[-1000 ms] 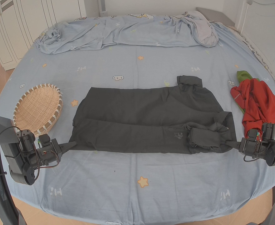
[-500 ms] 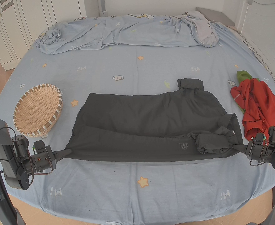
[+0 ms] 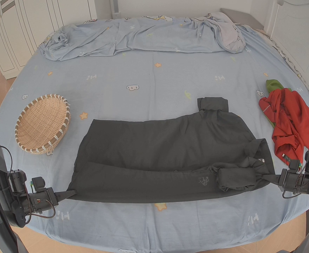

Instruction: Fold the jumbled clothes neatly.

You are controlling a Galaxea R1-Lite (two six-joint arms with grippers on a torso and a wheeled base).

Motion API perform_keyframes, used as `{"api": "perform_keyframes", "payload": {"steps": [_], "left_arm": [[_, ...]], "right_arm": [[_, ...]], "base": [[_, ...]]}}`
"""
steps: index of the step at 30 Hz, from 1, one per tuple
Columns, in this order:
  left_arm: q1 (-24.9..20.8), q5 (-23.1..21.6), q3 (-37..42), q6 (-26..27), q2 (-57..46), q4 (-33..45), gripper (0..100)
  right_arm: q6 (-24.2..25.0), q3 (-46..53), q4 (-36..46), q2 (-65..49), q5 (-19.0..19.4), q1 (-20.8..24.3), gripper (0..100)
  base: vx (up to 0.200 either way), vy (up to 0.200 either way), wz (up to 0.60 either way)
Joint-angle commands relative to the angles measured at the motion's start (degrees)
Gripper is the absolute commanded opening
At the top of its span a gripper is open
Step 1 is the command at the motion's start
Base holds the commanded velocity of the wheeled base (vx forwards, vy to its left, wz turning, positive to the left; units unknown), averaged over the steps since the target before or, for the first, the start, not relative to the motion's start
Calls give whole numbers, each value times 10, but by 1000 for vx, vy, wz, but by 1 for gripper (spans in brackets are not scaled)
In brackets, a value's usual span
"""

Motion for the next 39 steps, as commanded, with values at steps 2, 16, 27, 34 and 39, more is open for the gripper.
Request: {"api": "perform_keyframes", "payload": {"steps": [2, 16, 27, 34, 39], "left_arm": [[42, -9, 25, 26, 5, -10, 0], [49, -28, 25, 51, 65, -10, 0], [80, -35, 25, 47, 51, -10, 100], [133, -96, 16, 26, -19, -10, 100], [116, -106, -2, -63, -89, -10, 100]], "right_arm": [[-3, 49, 0, -40, 0, 0, 0], [-6, 69, 0, -29, -1, -2, 0], [-12, 81, 0, -41, 0, -22, 100], [-11, 89, 0, -85, 0, -63, 100], [-10, 80, -1, -108, 0, -66, 100]], "base": [[0, 0, 0], [0, 0, 0], [0, 0, 0], [0, 0, 0], [0, 0, 0]]}}
